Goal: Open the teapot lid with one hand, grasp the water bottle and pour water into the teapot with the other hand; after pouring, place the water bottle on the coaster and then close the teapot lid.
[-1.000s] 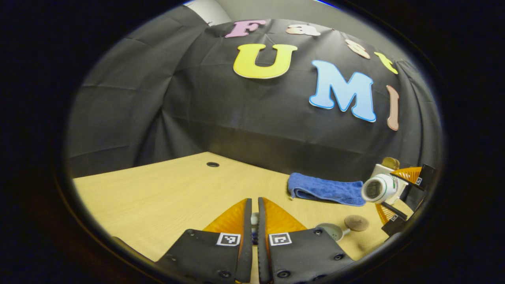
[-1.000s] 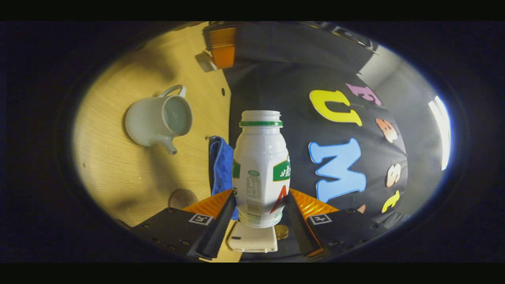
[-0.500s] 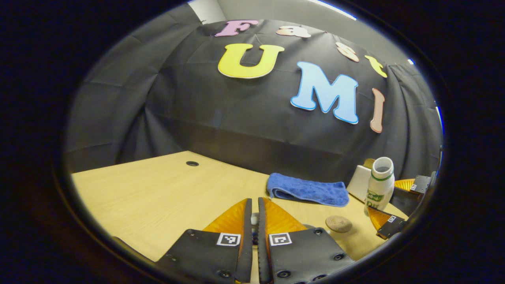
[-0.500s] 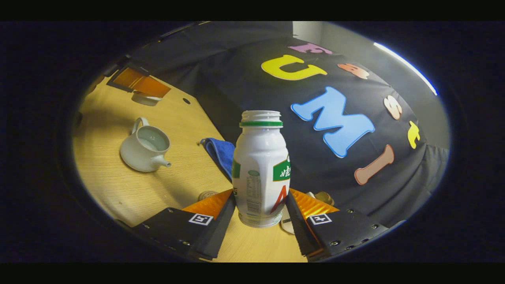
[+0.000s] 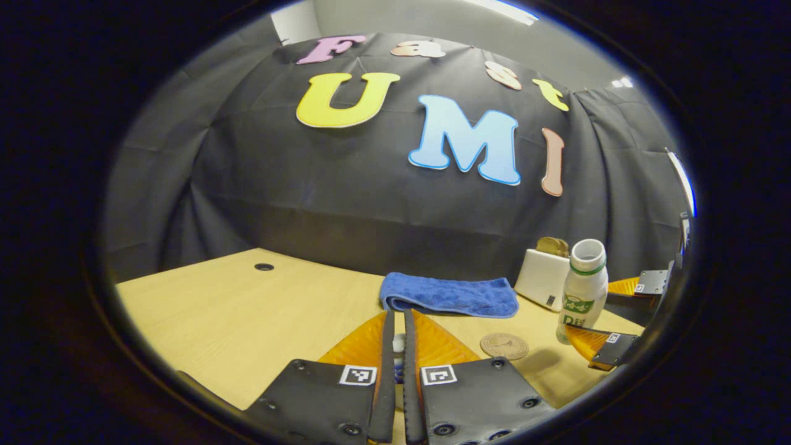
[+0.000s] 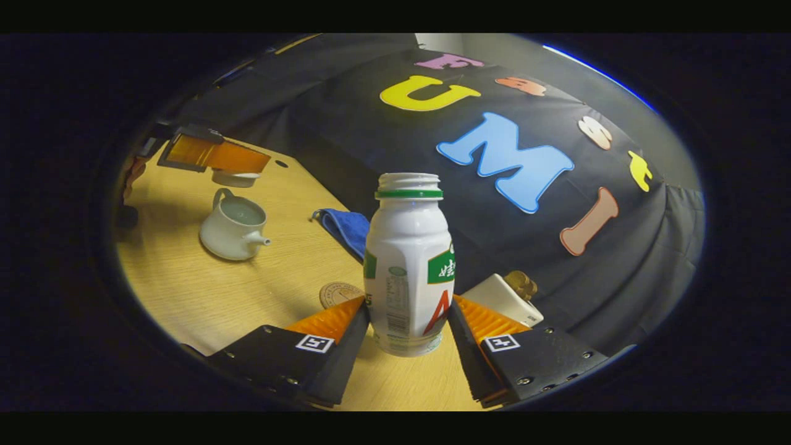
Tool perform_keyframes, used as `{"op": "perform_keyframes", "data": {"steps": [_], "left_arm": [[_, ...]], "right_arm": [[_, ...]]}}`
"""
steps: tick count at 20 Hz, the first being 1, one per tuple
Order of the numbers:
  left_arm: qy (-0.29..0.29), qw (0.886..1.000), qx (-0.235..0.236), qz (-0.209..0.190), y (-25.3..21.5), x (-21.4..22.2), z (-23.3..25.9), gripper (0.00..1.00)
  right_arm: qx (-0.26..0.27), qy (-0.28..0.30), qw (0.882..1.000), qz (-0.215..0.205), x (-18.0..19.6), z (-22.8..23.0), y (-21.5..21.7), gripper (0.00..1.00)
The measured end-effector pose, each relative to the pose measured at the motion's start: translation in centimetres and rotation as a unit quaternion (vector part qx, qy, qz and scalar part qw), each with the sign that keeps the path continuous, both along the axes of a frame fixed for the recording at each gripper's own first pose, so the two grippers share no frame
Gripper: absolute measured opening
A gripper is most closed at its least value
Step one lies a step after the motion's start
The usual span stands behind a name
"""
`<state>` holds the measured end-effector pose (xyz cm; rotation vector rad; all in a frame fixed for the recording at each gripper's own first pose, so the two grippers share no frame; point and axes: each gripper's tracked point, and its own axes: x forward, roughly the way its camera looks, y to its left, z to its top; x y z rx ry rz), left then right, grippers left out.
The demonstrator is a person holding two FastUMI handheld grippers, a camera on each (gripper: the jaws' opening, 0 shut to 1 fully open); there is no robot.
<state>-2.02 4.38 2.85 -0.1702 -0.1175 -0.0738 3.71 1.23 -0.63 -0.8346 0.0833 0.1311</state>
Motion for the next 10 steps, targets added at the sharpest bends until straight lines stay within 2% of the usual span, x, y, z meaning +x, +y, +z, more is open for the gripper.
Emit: {"op": "perform_keyframes", "data": {"steps": [7, 8, 10], "left_arm": [[-0.005, 0.999, 0.04, -0.027, -3.1, 0.4, 0.1, 0.16], [-0.005, 0.999, 0.044, -0.027, -3.5, 0.5, 0.0, 0.12], [-0.004, 0.998, 0.054, -0.03, -4.0, 0.7, -0.1, 0.16]], "right_arm": [[0.014, -0.003, 1.0, -0.01, -0.7, 0.1, -2.6, 0.73], [0.015, -0.003, 1.0, -0.011, -0.9, 0.1, -2.7, 0.73], [0.017, -0.005, 1.0, -0.011, -1.1, 0.2, -3.1, 0.73]]}}
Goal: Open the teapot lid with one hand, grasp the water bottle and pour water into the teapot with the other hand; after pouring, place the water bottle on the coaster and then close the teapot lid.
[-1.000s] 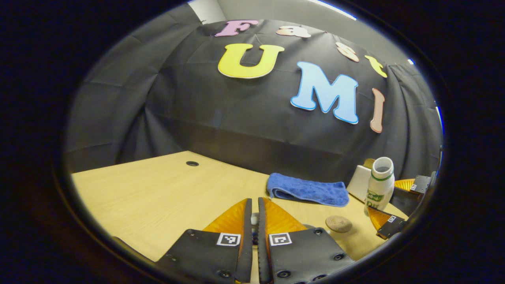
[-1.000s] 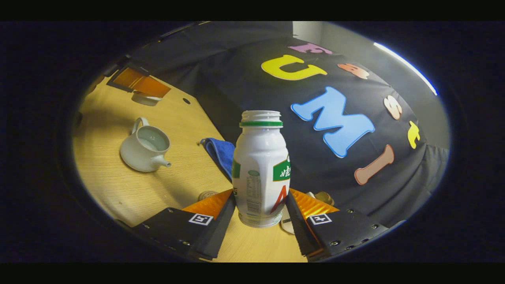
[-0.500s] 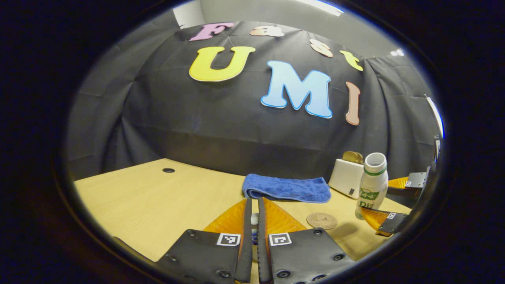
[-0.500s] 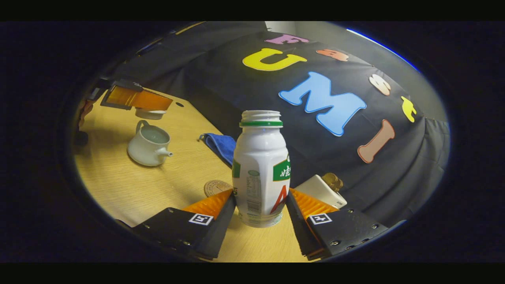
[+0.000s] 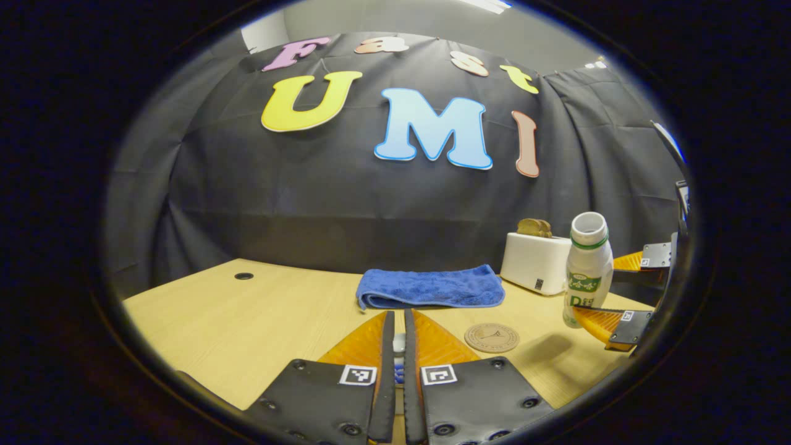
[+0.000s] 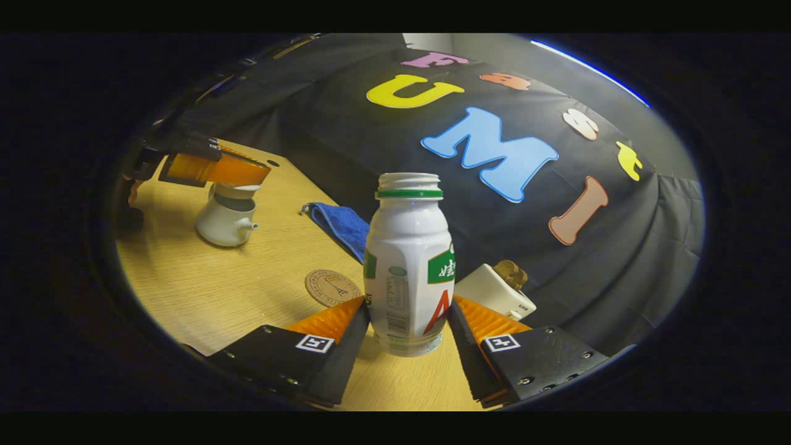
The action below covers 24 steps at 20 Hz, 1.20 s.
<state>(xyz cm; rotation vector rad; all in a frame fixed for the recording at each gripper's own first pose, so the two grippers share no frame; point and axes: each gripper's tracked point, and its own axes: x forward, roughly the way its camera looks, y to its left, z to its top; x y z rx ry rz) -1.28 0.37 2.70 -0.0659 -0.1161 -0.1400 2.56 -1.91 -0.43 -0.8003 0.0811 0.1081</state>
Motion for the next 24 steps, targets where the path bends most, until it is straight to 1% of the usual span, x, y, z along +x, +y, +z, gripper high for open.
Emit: {"op": "perform_keyframes", "data": {"steps": [2, 3, 4, 9, 10, 12, 13, 14, 15, 16, 17, 23, 24], "left_arm": [[0.004, 1.0, 0.007, 0.002, -0.1, 0.3, -0.3, 0.16], [0.007, 1.0, 0.01, 0.006, 0.0, 0.4, -0.5, 0.12], [0.009, 1.0, 0.013, 0.009, 0.0, 0.5, -0.7, 0.16], [0.012, 0.999, 0.027, 0.014, -0.4, 0.8, -0.8, 0.17], [0.015, 0.999, 0.031, 0.017, -0.4, 1.0, -1.0, 0.12], [0.02, 0.999, 0.037, 0.023, -0.3, 1.2, -1.4, 0.12], [0.018, 0.999, 0.035, 0.023, -0.3, 1.3, -1.4, 0.16], [0.019, 0.999, 0.033, 0.022, -0.3, 1.2, -1.2, 0.17], [0.019, 0.999, 0.032, 0.023, -0.3, 1.2, -1.2, 0.16], [0.022, 0.999, 0.033, 0.024, -0.1, 1.3, -1.5, 0.12], [0.026, 0.999, 0.035, 0.026, -0.1, 1.4, -1.8, 0.16], [0.028, 0.999, 0.036, 0.028, -0.3, 1.5, -1.8, 0.16], [0.029, 0.999, 0.037, 0.028, -0.3, 1.4, -1.9, 0.13]], "right_arm": [[0.005, -0.001, 1.0, -0.001, -0.2, -0.1, -0.3, 0.73], [0.009, -0.002, 1.0, -0.001, -0.3, -0.1, -0.4, 0.73], [0.013, -0.001, 1.0, -0.001, -0.4, -0.1, -0.4, 0.73], [0.026, 0.004, 1.0, -0.003, -0.7, -0.6, -1.0, 0.73], [0.03, 0.004, 1.0, -0.004, -0.7, -0.6, -1.1, 0.73], [0.034, 0.004, 0.999, -0.007, -0.9, -0.8, -1.3, 0.73], [0.035, 0.003, 0.999, -0.01, -0.9, -0.8, -1.4, 0.73], [0.036, 0.002, 0.999, -0.011, -1.0, -0.8, -1.5, 0.74], [0.035, 0.001, 0.999, -0.013, -1.1, -0.8, -1.7, 0.73], [0.035, 0.001, 0.999, -0.014, -1.2, -0.8, -1.7, 0.74], [0.035, 0.0, 0.999, -0.015, -1.1, -0.8, -1.8, 0.74], [0.036, -0.001, 0.999, -0.018, -1.3, -0.8, -2.0, 0.73], [0.037, 0.0, 0.999, -0.019, -1.3, -0.9, -2.0, 0.73]]}}
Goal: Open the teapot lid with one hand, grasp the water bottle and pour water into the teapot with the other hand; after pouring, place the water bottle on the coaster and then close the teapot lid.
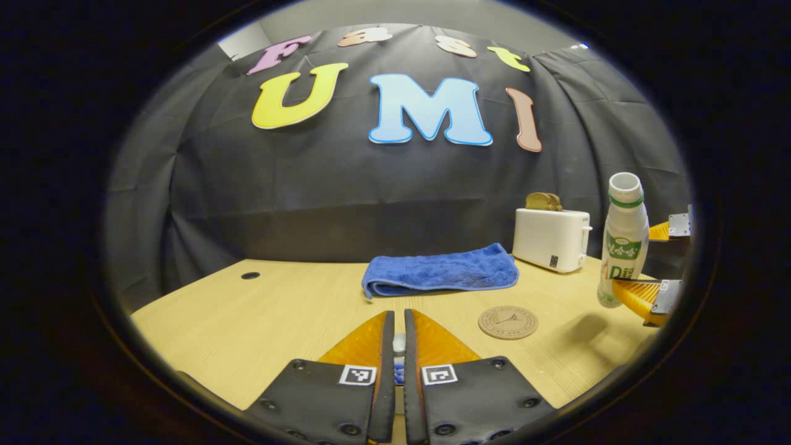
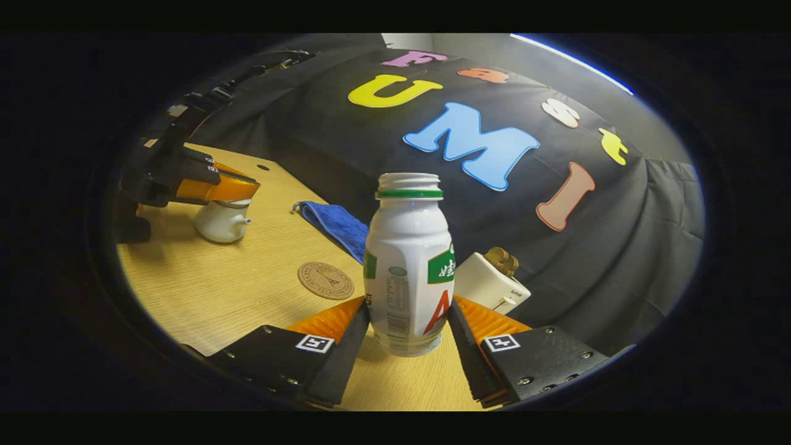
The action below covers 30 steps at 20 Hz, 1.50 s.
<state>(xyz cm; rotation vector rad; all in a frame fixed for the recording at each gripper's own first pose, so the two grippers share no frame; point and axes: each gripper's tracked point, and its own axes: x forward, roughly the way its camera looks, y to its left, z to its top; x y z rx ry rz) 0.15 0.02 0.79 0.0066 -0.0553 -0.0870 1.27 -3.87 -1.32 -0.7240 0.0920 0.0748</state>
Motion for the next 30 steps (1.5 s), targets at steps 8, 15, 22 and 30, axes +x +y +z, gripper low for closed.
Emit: {"op": "perform_keyframes", "data": {"steps": [8, 15, 22, 30], "left_arm": [[-0.004, 1.0, 0.004, -0.004, -0.4, -0.4, 0.6, 0.34], [-0.006, 0.999, -0.014, 0.032, 2.6, -1.5, 1.0, 0.27], [-0.022, 0.997, -0.026, 0.064, 5.3, -2.7, 2.1, 0.27], [-0.025, 0.995, -0.054, 0.075, 6.8, -2.9, 2.3, 0.34]], "right_arm": [[0.013, 0.002, 1.0, -0.003, 0.3, 0.2, 0.9, 0.74], [0.067, 0.009, 0.998, -0.012, 2.3, 1.5, 2.1, 0.74], [0.172, 0.049, 0.984, -0.005, 6.1, 1.7, 5.3, 0.73], [0.247, 0.094, 0.964, -0.002, 9.9, -0.6, 8.2, 0.73]]}}
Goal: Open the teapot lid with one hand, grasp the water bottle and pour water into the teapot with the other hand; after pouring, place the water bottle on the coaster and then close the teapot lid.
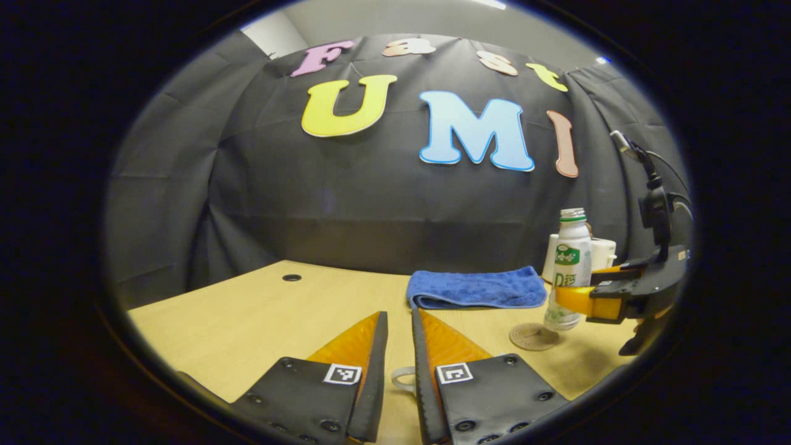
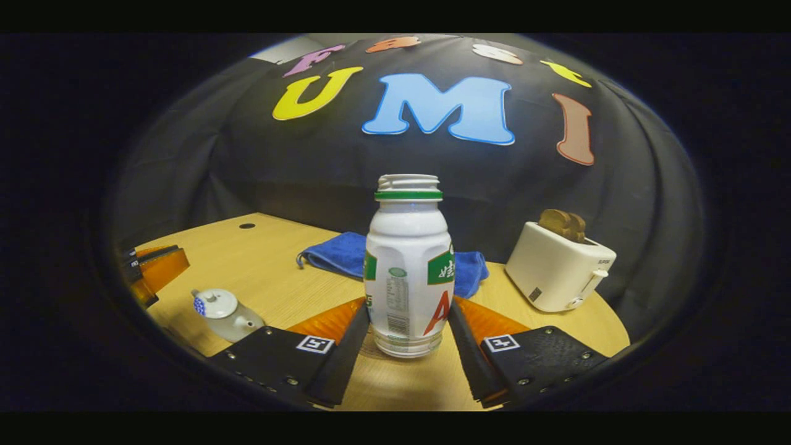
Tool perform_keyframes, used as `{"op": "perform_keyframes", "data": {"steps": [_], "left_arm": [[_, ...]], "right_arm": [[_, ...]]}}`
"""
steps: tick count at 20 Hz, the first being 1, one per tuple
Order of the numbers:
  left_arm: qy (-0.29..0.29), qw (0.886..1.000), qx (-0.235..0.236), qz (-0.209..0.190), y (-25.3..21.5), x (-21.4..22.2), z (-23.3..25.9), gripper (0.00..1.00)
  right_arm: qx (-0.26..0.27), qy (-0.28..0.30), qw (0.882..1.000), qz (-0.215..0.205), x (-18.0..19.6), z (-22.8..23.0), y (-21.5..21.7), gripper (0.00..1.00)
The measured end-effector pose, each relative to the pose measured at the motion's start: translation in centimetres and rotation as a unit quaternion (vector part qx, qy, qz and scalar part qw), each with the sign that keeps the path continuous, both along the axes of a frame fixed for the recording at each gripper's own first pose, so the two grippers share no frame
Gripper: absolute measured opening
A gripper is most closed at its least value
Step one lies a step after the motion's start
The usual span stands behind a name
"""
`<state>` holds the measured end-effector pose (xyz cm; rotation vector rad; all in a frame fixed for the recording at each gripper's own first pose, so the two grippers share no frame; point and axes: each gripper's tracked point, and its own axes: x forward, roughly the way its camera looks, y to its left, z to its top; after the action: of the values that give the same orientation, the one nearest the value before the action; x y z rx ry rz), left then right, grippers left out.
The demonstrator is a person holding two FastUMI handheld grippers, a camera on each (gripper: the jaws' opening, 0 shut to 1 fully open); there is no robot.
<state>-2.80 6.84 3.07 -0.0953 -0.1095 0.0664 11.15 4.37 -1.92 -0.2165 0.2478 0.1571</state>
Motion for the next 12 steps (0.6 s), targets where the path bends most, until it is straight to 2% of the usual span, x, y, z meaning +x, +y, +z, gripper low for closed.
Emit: {"op": "perform_keyframes", "data": {"steps": [4, 5, 7, 9, 10, 12], "left_arm": [[0.0, 1.0, -0.005, 0.006, 0.4, 0.0, -0.2, 0.3], [0.0, 1.0, -0.006, 0.006, 0.4, 0.0, -0.2, 0.34], [0.002, 1.0, -0.009, 0.006, 0.4, 0.1, -0.3, 0.34], [0.004, 1.0, -0.01, 0.007, 0.6, 0.2, -0.5, 0.27], [0.006, 1.0, -0.009, 0.008, 0.6, 0.2, -0.5, 0.34], [0.005, 1.0, -0.01, 0.009, 0.6, 0.2, -0.4, 0.34]], "right_arm": [[0.008, 0.002, 1.0, 0.01, 0.8, -0.7, 0.9, 0.73], [0.012, 0.002, 1.0, 0.013, 1.1, -0.7, 1.1, 0.73], [0.02, 0.002, 1.0, 0.015, 1.4, -0.9, 1.5, 0.73], [0.028, 0.003, 0.999, 0.016, 1.8, -1.2, 1.6, 0.73], [0.031, 0.005, 0.999, 0.018, 1.9, -1.5, 1.8, 0.73], [0.036, 0.008, 0.999, 0.02, 2.0, -1.7, 1.9, 0.73]]}}
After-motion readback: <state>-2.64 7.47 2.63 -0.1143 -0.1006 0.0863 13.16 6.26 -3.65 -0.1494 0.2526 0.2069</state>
